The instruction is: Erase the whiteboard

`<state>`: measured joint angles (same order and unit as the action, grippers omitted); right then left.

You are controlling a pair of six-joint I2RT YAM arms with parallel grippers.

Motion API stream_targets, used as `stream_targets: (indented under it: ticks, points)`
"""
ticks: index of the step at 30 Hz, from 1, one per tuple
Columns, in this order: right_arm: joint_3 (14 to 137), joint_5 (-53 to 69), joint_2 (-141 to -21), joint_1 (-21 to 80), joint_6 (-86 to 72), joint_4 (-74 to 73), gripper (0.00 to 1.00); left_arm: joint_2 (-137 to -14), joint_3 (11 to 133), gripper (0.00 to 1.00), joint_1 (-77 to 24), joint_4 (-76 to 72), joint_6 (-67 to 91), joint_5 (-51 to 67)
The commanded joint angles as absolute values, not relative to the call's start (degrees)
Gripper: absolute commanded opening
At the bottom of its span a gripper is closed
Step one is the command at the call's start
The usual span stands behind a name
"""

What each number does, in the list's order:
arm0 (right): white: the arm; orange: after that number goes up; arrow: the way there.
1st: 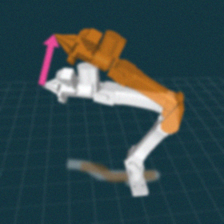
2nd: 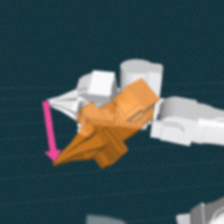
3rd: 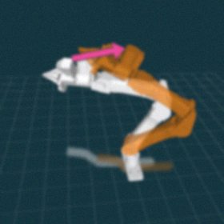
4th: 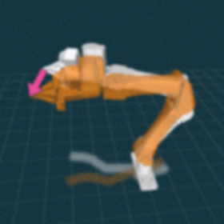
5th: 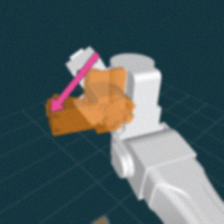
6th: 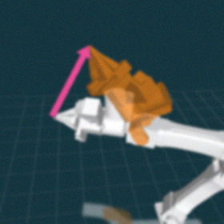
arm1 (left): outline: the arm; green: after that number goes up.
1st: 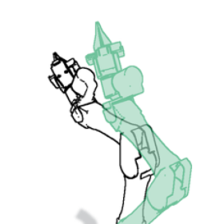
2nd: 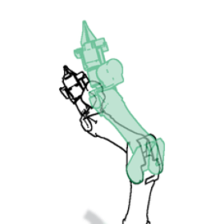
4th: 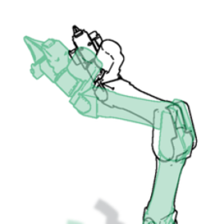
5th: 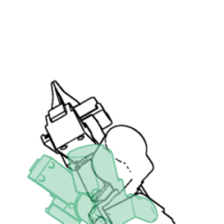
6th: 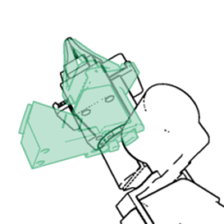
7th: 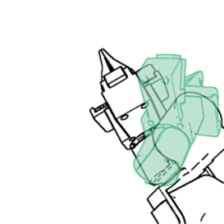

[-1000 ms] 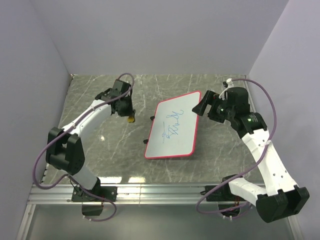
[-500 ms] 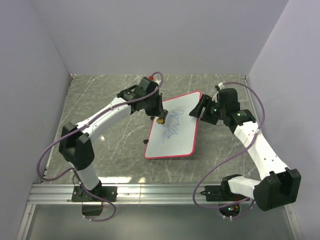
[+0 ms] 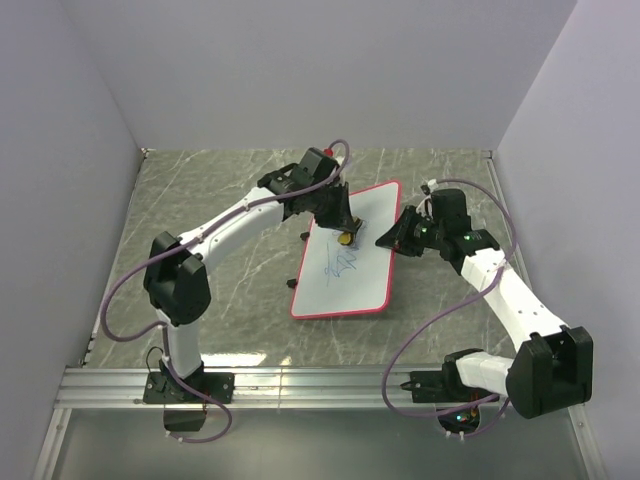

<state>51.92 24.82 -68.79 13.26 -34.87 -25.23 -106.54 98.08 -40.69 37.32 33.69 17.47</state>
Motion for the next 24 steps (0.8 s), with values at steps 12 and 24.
stream_targets:
  ticks: [12,24]
  points:
    - [50.8,24.3,-71.5,13.4,-32.8,-23.7,0.0,-114.7,107.4,0.0,-42.6,36.7,34.6,20.8]
    - [53.3,23.7,-72.1,13.6,-31.5,-26.2,0.0,-122.3,112.1,0.0,-41.3,39.9,36.7,13.7]
